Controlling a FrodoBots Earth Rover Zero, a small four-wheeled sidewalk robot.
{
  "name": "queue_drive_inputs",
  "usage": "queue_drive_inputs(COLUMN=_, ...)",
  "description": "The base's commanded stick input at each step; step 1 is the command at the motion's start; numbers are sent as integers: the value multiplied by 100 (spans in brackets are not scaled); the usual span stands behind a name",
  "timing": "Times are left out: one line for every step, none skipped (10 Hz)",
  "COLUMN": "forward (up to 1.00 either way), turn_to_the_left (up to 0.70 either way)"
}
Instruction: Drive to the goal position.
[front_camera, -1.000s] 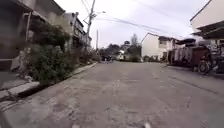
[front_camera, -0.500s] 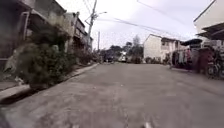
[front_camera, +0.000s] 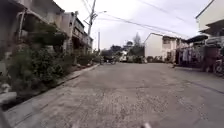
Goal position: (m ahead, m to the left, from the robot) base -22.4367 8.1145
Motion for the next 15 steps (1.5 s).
queue_drive_inputs(forward=52, turn_to_the_left=-18)
queue_drive_inputs(forward=0, turn_to_the_left=-70)
queue_drive_inputs(forward=0, turn_to_the_left=-70)
queue_drive_inputs(forward=0, turn_to_the_left=-70)
queue_drive_inputs(forward=0, turn_to_the_left=-70)
queue_drive_inputs(forward=0, turn_to_the_left=-70)
queue_drive_inputs(forward=0, turn_to_the_left=-70)
queue_drive_inputs(forward=0, turn_to_the_left=-70)
queue_drive_inputs(forward=0, turn_to_the_left=-70)
queue_drive_inputs(forward=0, turn_to_the_left=-70)
queue_drive_inputs(forward=0, turn_to_the_left=-70)
queue_drive_inputs(forward=0, turn_to_the_left=-70)
queue_drive_inputs(forward=0, turn_to_the_left=-70)
queue_drive_inputs(forward=0, turn_to_the_left=-70)
queue_drive_inputs(forward=0, turn_to_the_left=-70)
